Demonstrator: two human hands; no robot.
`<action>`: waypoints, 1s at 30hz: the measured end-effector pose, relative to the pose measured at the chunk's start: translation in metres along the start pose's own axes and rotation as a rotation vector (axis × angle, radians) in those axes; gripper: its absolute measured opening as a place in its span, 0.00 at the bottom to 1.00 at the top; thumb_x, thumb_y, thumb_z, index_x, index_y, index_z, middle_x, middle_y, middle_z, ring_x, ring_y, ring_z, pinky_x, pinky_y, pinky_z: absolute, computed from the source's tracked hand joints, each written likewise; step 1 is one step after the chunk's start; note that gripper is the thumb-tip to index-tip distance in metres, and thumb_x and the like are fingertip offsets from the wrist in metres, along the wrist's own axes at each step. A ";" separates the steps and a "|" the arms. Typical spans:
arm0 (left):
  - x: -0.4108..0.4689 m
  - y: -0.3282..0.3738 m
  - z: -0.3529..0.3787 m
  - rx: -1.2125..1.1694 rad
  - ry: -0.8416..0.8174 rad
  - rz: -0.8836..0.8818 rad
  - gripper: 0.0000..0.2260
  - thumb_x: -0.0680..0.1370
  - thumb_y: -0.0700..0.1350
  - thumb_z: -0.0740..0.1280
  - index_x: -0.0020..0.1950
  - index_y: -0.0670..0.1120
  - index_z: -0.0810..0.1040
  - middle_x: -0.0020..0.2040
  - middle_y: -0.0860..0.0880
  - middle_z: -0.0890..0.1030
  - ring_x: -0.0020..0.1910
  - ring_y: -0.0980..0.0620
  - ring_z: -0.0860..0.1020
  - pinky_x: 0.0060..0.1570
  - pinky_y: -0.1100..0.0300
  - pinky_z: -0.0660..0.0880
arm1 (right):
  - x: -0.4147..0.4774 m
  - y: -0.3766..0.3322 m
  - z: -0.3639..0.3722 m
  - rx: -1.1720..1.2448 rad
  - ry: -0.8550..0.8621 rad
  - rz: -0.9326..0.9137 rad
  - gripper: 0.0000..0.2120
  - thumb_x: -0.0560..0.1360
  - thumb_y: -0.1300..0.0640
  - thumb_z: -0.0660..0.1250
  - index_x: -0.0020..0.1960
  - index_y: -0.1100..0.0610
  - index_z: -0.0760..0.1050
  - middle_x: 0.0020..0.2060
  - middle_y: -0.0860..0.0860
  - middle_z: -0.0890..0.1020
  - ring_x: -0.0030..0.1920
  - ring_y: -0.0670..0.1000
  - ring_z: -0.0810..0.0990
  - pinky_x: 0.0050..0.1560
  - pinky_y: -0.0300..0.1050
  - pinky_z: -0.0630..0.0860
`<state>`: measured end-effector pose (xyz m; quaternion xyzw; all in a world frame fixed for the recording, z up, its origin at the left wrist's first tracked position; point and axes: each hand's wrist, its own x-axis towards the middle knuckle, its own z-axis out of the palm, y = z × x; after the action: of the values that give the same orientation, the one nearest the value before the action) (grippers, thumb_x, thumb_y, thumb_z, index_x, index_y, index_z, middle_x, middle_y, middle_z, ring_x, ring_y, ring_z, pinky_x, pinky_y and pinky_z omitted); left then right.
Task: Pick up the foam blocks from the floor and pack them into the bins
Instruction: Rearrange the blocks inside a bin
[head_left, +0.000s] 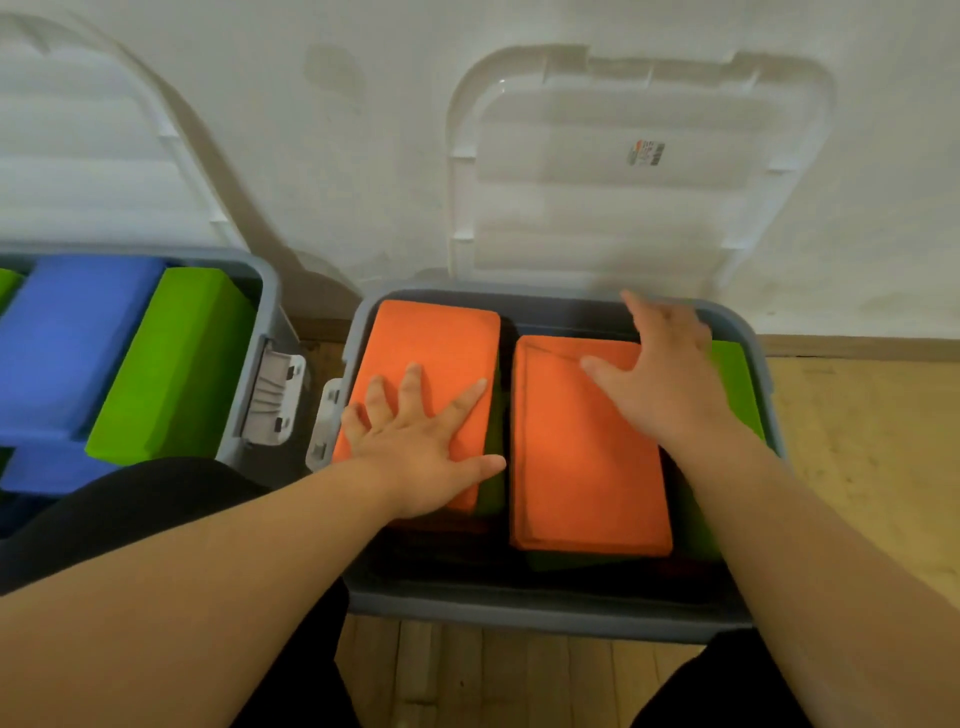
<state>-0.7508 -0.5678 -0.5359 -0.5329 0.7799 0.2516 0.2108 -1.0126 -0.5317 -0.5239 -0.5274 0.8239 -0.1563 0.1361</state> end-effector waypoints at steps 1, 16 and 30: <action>0.000 -0.001 -0.001 -0.011 -0.007 -0.001 0.37 0.71 0.81 0.53 0.68 0.80 0.29 0.81 0.48 0.30 0.78 0.32 0.31 0.73 0.30 0.37 | 0.013 -0.003 -0.008 -0.005 0.055 -0.022 0.39 0.74 0.39 0.71 0.80 0.47 0.60 0.73 0.57 0.64 0.73 0.63 0.62 0.72 0.58 0.63; 0.005 -0.007 -0.014 -0.239 -0.040 0.004 0.40 0.74 0.78 0.49 0.76 0.69 0.29 0.82 0.51 0.32 0.79 0.36 0.30 0.75 0.32 0.35 | 0.148 -0.086 -0.092 -0.378 0.441 -0.370 0.32 0.72 0.46 0.71 0.72 0.56 0.66 0.64 0.62 0.70 0.62 0.66 0.70 0.63 0.57 0.70; -0.016 0.001 -0.053 -0.982 0.336 0.119 0.42 0.79 0.69 0.60 0.79 0.67 0.31 0.82 0.50 0.60 0.77 0.44 0.65 0.68 0.47 0.65 | 0.066 -0.090 -0.119 -0.385 0.023 -0.367 0.27 0.80 0.58 0.62 0.76 0.53 0.58 0.66 0.62 0.67 0.53 0.68 0.78 0.52 0.55 0.75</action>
<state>-0.7500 -0.5887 -0.4851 -0.5566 0.6222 0.5102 -0.2068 -1.0116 -0.6140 -0.3832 -0.6823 0.7306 -0.0249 -0.0067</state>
